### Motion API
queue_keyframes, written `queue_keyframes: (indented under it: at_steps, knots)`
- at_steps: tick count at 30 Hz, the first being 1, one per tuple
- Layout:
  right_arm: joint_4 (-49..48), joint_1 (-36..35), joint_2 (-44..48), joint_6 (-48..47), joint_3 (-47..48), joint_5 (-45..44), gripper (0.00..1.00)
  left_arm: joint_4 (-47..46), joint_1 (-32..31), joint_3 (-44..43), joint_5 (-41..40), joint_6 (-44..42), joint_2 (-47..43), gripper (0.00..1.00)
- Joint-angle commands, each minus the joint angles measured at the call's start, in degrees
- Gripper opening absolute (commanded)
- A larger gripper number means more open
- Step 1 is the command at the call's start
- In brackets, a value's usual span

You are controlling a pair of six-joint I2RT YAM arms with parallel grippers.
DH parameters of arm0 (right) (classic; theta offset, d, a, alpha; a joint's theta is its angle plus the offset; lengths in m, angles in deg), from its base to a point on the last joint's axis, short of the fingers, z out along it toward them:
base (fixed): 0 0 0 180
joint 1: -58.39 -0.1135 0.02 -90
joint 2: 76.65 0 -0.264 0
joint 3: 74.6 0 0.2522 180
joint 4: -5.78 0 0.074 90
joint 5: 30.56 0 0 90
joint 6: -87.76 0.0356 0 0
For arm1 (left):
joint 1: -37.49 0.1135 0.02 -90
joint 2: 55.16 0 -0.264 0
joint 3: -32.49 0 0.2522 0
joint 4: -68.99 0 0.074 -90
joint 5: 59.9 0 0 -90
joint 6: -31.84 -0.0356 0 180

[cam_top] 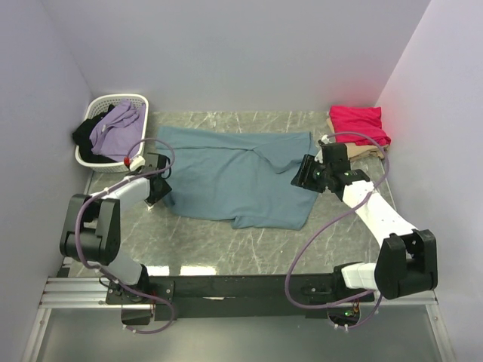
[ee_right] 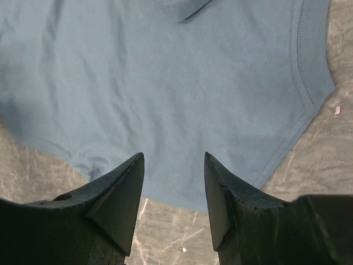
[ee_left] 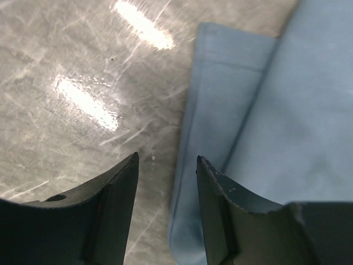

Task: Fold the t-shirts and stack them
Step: Fold the tshirt

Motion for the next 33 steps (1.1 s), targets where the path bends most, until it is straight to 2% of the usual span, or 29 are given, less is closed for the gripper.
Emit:
queue_keyframes:
  at_steps: [1,9,10,11,13,15,21,25,33]
  knots:
    - [-1.2,-0.4,-0.7,-1.2,2.3,-0.6,0.54,0.3,0.2,-2.7,-1.0,1.9,2.7,0.51]
    - [-0.5,-0.4,-1.1,-1.6,3.4,-0.3,0.54,-0.9,0.4,-4.8,-1.0,1.7,6.5,0.45]
    - [-0.5,-0.5,-1.2,-1.5,3.4,-0.2,0.54,-1.0,0.4,-5.0,-1.0,1.5,7.5,0.41]
    - [-0.4,-0.4,-1.2,-1.5,3.4,-0.2,0.54,-1.1,0.4,-5.7,-0.7,1.1,7.9,0.32]
    - [-0.3,-0.4,-1.3,-1.6,3.6,-0.1,0.54,-1.5,0.4,-6.1,-0.3,0.6,9.0,0.23]
    - [-0.2,-0.4,-1.5,-1.8,3.7,-0.2,0.55,-2.0,0.5,-5.9,0.4,0.5,9.5,0.01]
    - [0.6,-0.4,-1.4,-2.1,3.7,0.5,0.55,-2.4,0.3,-3.7,2.9,-0.7,7.3,0.01]
    - [0.9,-0.4,-0.7,-2.6,3.0,0.5,0.55,1.2,-0.2,-0.7,4.4,-0.4,-2.9,0.01]
    - [-0.3,-0.7,-0.5,-2.1,1.7,2.6,0.54,15.7,-1.8,3.8,2.3,4.4,-22.6,0.01]
